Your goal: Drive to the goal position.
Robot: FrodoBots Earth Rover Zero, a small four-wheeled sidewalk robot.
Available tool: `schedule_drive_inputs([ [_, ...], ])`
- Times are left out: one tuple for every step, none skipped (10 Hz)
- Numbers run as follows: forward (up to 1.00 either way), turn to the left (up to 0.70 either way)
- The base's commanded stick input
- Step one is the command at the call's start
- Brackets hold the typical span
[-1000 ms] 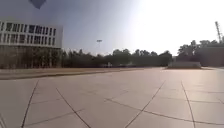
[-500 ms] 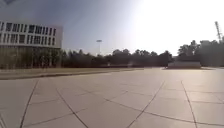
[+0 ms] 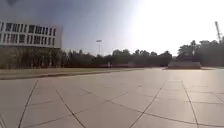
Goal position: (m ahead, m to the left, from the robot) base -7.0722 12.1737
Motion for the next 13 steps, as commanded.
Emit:
schedule_drive_inputs([
  [0.06, -0.05],
  [0.07, -0.05],
  [0.06, -0.05],
  [0.06, -0.05],
  [0.06, -0.05],
  [0.06, -0.05],
  [0.06, -0.05],
  [0.06, -0.05],
  [0.07, -0.05],
  [0.06, -0.05],
  [0.06, -0.05],
  [0.06, -0.05],
  [0.07, -0.05],
])
